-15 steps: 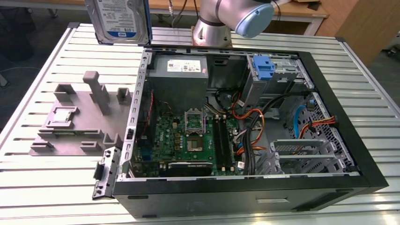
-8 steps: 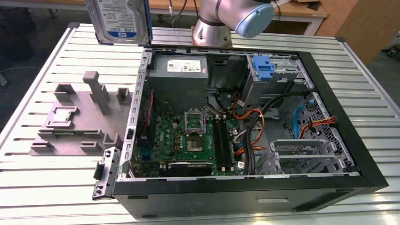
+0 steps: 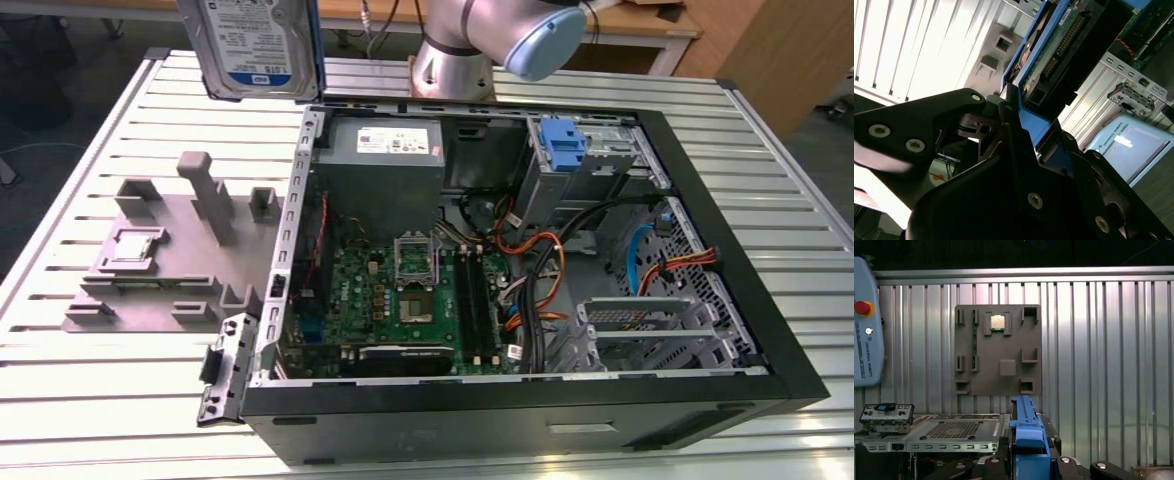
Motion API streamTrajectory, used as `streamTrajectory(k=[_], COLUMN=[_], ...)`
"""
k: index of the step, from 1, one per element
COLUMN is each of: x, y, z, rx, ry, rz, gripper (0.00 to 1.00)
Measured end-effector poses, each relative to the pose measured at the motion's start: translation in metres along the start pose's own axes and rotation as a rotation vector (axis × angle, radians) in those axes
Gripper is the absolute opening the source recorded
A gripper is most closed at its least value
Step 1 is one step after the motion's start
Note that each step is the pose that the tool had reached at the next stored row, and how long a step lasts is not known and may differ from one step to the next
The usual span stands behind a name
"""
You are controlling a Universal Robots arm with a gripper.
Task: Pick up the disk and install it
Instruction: 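Pick up the disk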
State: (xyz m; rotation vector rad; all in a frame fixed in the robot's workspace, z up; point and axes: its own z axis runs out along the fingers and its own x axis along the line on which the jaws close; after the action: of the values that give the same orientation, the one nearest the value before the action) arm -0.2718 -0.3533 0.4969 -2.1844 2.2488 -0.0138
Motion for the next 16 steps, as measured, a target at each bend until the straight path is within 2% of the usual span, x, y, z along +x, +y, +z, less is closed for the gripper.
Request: streamTrajectory(k=[3,5,16], x=[0.0025,0.0034,0.0037], y=[-0.0007,-0.0040,-0.0368], z=[0.0000,0.0001,0.0004], rx=[-0.0001,-0.0001,-0.0001], ry=[0.0001,0.0001,0.0002], rz=[0.000,0.000,0.000], gripper=[0.37,0.37,0.37])
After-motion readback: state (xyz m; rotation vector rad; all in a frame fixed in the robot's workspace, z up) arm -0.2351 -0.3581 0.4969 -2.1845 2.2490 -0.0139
